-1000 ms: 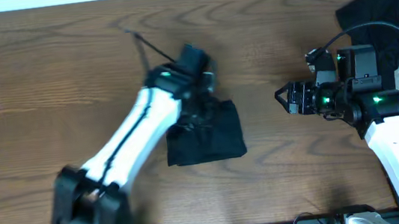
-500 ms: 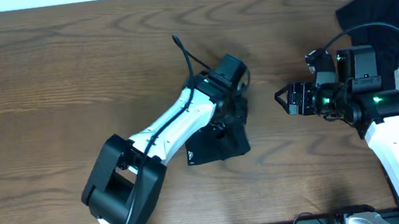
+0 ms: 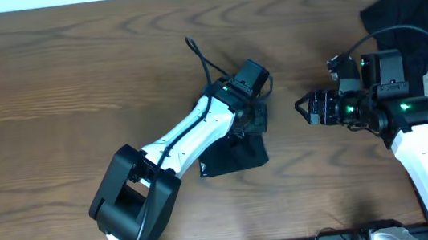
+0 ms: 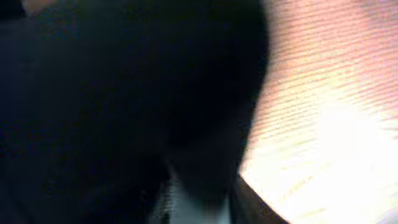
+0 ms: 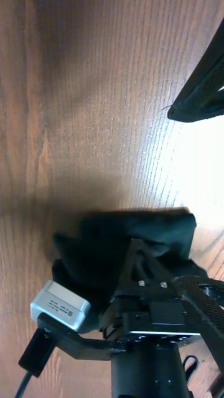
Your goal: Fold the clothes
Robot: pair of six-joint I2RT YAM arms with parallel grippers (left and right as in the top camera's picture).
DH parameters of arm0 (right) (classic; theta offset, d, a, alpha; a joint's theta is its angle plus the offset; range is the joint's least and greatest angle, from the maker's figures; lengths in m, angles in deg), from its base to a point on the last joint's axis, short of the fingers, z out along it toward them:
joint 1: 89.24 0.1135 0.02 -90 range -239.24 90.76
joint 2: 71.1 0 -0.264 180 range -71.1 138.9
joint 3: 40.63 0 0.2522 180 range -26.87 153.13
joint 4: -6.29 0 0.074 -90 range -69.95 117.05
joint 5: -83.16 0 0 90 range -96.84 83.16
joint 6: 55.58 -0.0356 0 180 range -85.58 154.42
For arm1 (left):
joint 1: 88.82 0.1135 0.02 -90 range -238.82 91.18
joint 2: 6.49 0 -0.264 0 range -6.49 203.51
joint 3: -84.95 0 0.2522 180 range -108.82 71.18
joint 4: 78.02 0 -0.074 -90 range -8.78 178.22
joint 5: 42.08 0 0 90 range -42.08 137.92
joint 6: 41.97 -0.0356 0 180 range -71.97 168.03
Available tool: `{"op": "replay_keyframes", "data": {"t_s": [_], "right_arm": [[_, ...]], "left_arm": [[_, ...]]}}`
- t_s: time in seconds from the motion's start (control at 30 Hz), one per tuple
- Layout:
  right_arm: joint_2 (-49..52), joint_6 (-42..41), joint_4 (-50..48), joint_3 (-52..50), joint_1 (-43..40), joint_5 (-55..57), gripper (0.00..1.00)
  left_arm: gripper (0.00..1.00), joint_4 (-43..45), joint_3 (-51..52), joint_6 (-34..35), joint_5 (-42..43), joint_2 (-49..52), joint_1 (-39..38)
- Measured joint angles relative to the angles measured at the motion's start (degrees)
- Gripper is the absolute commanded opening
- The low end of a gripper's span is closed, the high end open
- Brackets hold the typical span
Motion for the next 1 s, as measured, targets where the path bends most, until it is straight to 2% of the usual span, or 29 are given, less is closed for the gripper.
{"op": "replay_keyframes", "data": {"t_s": [0.17, 0.23, 0.43, 0.47, 0.6, 0.63, 0.8, 1.0], "right_arm": [[0.0, 0.0, 1.0, 0.0, 0.0, 0.0, 0.77], [0.0, 0.0, 1.1, 0.0, 0.0, 0.0, 0.77], [0.0, 0.0, 1.5, 0.0, 0.0, 0.0, 0.77], [0.0, 0.0, 1.5, 0.0, 0.0, 0.0, 0.77], [0.0, 0.0, 1.5, 0.0, 0.0, 0.0, 0.77], [0.0, 0.0, 1.7, 0.0, 0.0, 0.0, 0.77], [0.0, 0.0, 2.1, 0.0, 0.0, 0.1, 0.77], [0.0, 0.0, 2.1, 0.0, 0.0, 0.1, 0.77]], "left_arm": [[0.39, -7.4, -1.4, -0.7, 0.0, -0.1, 0.9], [0.43, -11.5, -2.5, -1.7, 0.0, -1.0, 2.1], [0.45, -19.1, -3.7, -4.4, -0.3, -8.6, 7.6], [0.43, -19.5, -3.9, -4.7, -0.3, -9.4, 8.2], [0.11, -20.3, -4.6, -5.7, -2.0, -10.9, 9.0], [0.06, -20.3, -4.5, -5.5, -3.1, -10.8, 9.0], [0.06, -15.6, -1.5, -6.0, -5.4, -10.4, 8.9], [0.06, -6.8, 3.9, -5.6, -3.7, -6.1, 5.9]]}}
